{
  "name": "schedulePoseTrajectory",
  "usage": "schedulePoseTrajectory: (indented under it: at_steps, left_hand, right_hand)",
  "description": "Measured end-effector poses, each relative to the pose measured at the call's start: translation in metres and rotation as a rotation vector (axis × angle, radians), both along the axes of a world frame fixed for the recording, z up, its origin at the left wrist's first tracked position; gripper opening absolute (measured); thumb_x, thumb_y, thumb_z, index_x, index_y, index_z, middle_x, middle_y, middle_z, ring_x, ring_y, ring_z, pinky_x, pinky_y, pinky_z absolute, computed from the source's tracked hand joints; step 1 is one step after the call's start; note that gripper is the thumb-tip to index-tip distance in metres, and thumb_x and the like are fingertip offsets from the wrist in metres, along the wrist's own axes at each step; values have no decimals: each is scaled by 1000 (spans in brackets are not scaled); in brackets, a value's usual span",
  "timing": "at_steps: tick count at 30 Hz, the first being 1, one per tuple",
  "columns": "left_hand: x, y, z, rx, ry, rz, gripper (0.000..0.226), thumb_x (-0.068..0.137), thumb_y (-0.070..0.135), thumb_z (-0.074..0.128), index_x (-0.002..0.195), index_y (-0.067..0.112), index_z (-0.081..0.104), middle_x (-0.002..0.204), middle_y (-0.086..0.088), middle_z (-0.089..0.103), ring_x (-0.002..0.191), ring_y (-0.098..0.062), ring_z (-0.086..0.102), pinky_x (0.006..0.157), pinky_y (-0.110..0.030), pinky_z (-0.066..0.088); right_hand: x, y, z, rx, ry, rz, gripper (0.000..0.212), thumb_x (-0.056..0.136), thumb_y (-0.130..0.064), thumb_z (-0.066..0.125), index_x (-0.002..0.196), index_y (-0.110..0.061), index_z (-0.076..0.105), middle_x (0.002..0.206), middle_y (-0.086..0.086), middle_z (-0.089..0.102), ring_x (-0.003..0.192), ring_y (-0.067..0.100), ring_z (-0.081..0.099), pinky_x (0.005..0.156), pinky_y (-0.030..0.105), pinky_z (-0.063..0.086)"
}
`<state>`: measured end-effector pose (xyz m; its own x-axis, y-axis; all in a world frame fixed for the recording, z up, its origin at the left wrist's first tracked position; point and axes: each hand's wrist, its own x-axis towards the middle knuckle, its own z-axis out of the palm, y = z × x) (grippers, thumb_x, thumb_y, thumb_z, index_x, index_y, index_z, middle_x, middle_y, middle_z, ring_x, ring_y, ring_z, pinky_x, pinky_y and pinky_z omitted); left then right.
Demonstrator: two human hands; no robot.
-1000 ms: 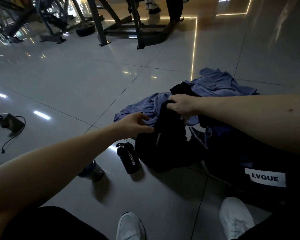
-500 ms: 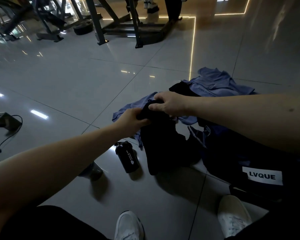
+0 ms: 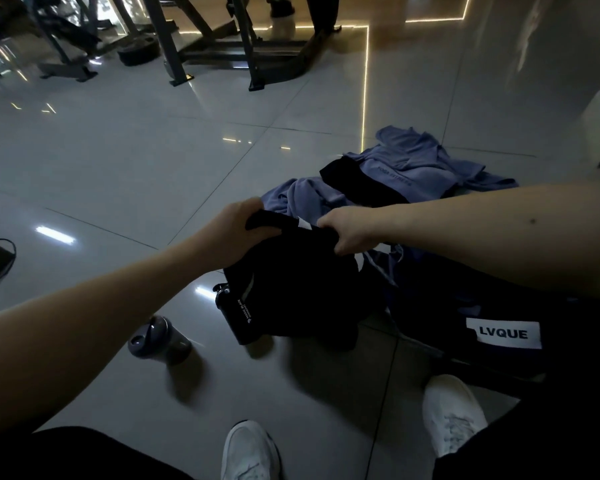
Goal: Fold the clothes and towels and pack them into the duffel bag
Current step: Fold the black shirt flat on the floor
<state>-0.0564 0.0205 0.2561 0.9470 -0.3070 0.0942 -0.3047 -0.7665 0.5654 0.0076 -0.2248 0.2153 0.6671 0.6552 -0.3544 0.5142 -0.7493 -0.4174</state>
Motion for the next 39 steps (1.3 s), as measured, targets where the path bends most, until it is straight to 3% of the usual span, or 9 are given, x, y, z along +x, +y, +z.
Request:
schedulePoseTrajectory:
  at_steps: [7, 12, 15, 18, 22, 25, 30, 35, 39]
  left_hand:
    - [1, 17, 6, 223, -13, -77, 44, 83, 39, 77, 78, 7, 47, 69, -4, 49, 63, -20, 42, 58, -32, 34]
    - [-2, 26, 11, 528, 74, -129, 59, 65, 51, 88, 92, 16, 48, 80, 1, 55, 70, -21, 52, 63, -36, 44]
    - [0, 37, 9, 652, 60, -163, 49, 72, 39, 80, 105, 20, 48, 89, 1, 61, 78, -24, 58, 67, -37, 51]
    - [3, 45, 16, 535, 40, -36, 25, 81, 14, 69, 92, 14, 47, 76, 4, 51, 72, -27, 52, 58, -26, 40]
    - [10, 62, 38, 318, -13, 122, 19, 83, 11, 74, 89, 15, 57, 80, -4, 58, 77, -30, 58, 68, -34, 44]
    - [10, 69, 64, 216, -45, 166, 18, 81, 12, 79, 89, 10, 64, 78, -6, 60, 73, -26, 57, 68, -31, 43]
    - [-1, 64, 112, 69, -119, 228, 11, 89, 23, 73, 89, 15, 64, 76, -4, 60, 65, -13, 54, 60, -26, 41]
    - [-21, 54, 156, -73, -272, 285, 12, 99, 22, 60, 98, 9, 58, 79, -4, 56, 68, -17, 51, 61, -31, 40]
    - [-43, 50, 195, -53, -455, 281, 11, 97, 20, 61, 94, 11, 57, 83, -4, 59, 78, -23, 55, 70, -35, 42]
  right_hand:
    - [18, -28, -11, -242, -2, -118, 22, 87, -16, 55, 89, -1, 71, 74, 14, 65, 65, 35, 57, 57, 37, 44]
    - [28, -41, 3, 102, 69, -372, 23, 85, -4, 51, 98, 9, 64, 82, 16, 55, 70, 24, 46, 61, 29, 40]
    - [27, -43, 19, 236, 23, -384, 15, 89, -9, 57, 81, 3, 57, 73, 9, 47, 67, 20, 42, 59, 30, 34]
    - [20, -38, 35, 324, -55, -309, 36, 93, -37, 68, 79, -5, 58, 70, -1, 49, 62, 11, 45, 60, 27, 35]
    - [7, -36, 59, 344, -167, -170, 44, 84, -55, 72, 96, -13, 62, 87, -3, 61, 75, 10, 56, 68, 27, 43]
    - [1, -39, 82, 244, -227, -70, 48, 73, -52, 82, 105, -25, 57, 94, -8, 63, 82, 8, 60, 72, 26, 48]
    - [7, -54, 121, 231, -375, -89, 14, 86, -28, 77, 88, -21, 65, 79, -1, 63, 73, 19, 60, 70, 37, 45]
    - [-9, -69, 177, 333, -383, -207, 12, 92, -23, 72, 81, -23, 67, 69, -4, 60, 58, 0, 53, 57, 19, 39]
    - [-28, -77, 220, 350, -488, -254, 17, 92, -18, 71, 80, -27, 64, 77, -12, 57, 67, 4, 54, 60, 21, 36]
